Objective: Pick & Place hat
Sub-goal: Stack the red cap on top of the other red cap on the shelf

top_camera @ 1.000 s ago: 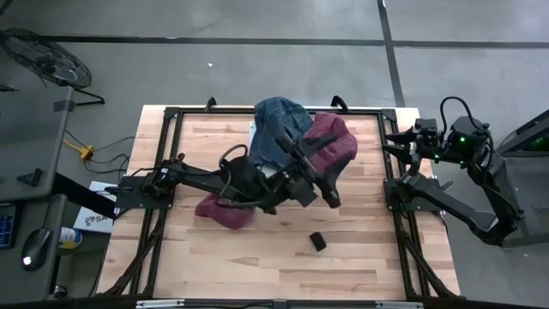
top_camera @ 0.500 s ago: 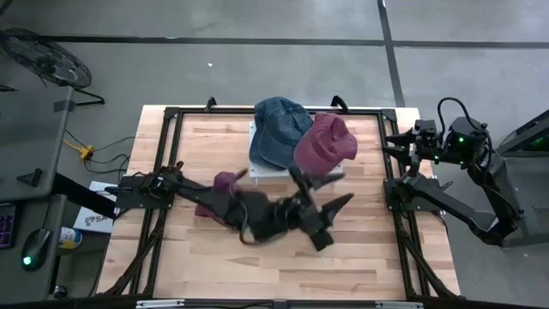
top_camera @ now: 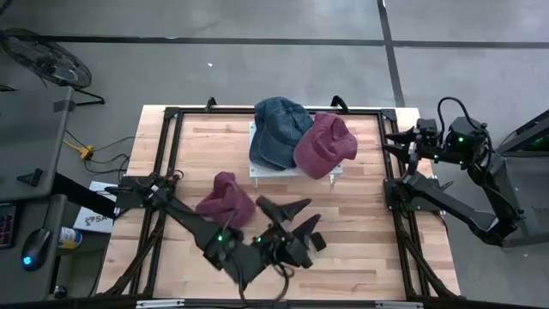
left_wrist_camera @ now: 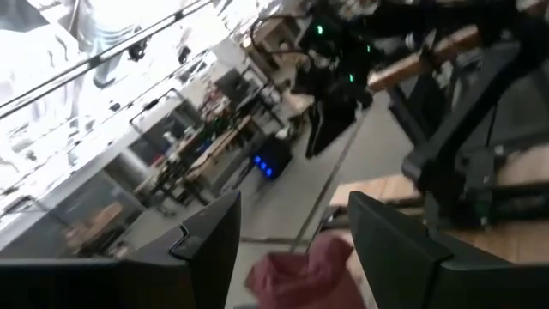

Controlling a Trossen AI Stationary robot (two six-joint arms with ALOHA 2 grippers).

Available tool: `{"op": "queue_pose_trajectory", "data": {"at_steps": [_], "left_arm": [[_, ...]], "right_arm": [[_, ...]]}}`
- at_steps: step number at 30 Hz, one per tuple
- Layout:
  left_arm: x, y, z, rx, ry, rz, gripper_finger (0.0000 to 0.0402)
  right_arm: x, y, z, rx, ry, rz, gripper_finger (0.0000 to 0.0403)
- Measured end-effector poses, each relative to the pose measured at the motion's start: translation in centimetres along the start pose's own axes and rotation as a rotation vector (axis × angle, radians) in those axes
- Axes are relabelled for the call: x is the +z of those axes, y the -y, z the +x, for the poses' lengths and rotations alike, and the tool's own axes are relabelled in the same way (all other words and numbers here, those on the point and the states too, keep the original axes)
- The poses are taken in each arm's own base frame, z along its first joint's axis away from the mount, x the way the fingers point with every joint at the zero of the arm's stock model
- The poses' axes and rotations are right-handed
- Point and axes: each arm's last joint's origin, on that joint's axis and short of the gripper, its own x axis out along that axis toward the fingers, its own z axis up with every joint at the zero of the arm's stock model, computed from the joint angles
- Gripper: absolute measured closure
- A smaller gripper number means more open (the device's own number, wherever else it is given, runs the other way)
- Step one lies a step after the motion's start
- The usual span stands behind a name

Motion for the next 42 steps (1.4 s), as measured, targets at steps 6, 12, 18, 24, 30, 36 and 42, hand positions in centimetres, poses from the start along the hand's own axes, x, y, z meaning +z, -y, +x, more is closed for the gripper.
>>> {"op": "queue_pose_trajectory", "data": {"at_steps": [6, 12, 18, 24, 30, 36, 42], "left_arm": [[-1.2, 3.1, -1.3, 0.056, -0.078, 0.058, 0.0189], [-2.1, 5.6, -1.9, 0.111, -0.123, 0.065, 0.0189], [-1.2, 5.2, 0.3, 0.069, -0.013, -0.431, 0.0189], [-0.9, 5.4, 2.0, -0.203, 0.136, -0.899, 0.0189], [-2.1, 7.6, 2.2, -0.639, -0.043, -1.225, 0.0189], [-5.5, 9.9, 0.6, -0.858, -0.661, -1.330, 0.0189], [-10.0, 9.8, -1.1, -0.594, -1.126, -1.154, 0.0189]], "right_arm": [[-0.1, 0.0, 0.0, -0.010, -0.008, 0.031, 0.0199], [-0.4, 0.2, 0.0, -0.036, -0.037, 0.004, 0.0199], [-0.4, 0.1, 0.0, -0.015, -0.036, 0.000, 0.0199], [-0.5, 0.1, 0.0, 0.001, -0.045, -0.064, 0.0199], [-0.5, 0.1, 0.0, -0.004, -0.048, -0.099, 0.0199], [-0.5, 0.1, 0.0, -0.008, -0.048, -0.100, 0.0199], [-0.5, 0.1, 0.0, -0.011, -0.046, -0.104, 0.0199]]}}
